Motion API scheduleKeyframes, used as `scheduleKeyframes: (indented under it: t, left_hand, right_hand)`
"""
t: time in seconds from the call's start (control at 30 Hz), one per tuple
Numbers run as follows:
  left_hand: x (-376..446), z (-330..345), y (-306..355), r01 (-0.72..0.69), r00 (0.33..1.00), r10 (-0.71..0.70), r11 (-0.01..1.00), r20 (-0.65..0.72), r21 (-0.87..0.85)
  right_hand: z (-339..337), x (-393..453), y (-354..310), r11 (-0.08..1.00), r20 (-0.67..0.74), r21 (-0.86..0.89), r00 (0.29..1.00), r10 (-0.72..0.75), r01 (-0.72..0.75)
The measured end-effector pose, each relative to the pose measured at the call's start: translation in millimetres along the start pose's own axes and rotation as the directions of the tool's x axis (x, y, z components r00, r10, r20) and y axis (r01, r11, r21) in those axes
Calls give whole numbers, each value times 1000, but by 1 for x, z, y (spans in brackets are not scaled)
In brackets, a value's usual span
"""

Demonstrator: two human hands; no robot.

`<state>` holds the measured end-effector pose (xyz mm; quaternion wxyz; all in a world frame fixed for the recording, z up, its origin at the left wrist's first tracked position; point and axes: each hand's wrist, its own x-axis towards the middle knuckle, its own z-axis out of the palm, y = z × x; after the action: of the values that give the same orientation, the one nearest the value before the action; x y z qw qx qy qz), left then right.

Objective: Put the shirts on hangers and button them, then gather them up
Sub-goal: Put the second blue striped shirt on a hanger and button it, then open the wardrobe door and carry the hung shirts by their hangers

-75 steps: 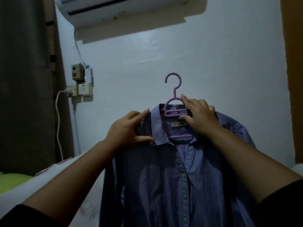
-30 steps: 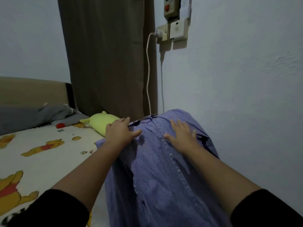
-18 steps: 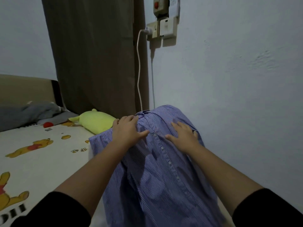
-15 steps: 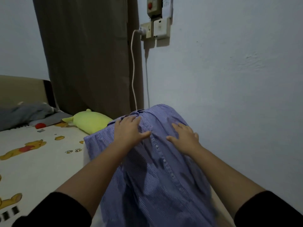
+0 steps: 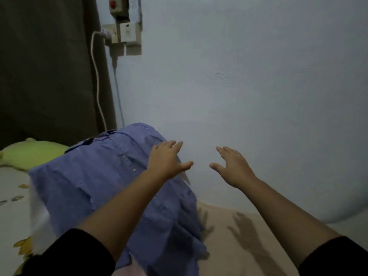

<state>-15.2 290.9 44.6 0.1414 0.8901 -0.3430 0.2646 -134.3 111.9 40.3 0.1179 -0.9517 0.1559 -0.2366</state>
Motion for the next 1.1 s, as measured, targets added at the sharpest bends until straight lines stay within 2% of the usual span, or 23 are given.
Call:
scheduleKeyframes:
  t: [0.23,0.47,0.73,0.97,1.1]
  left_hand:
    - [7,16,121,-209,977,212,969,12,-131]
    - [-14,25,244,-440,888,460,838,-15,-322]
    - [-45,4,349,-635,745,647,611,-164,-473]
    - [-64,-31,431,-736,621,709,380,-336,-560]
    - [-80,-57,487,-784,526,731,217,-435,-582]
  right_hand:
    - [-68,-75,73,975,-117,-114,977,178,-191]
    - [-124,-170,128,886,-269,-186,889,370,-425]
    - [-186,-267,151,693,-382,-277,738,556,-665]
    - [-254,-336,147,464,-559,-309,553,618,-830]
    - [-300,-377,141,370,-618,-337,500,607,-866]
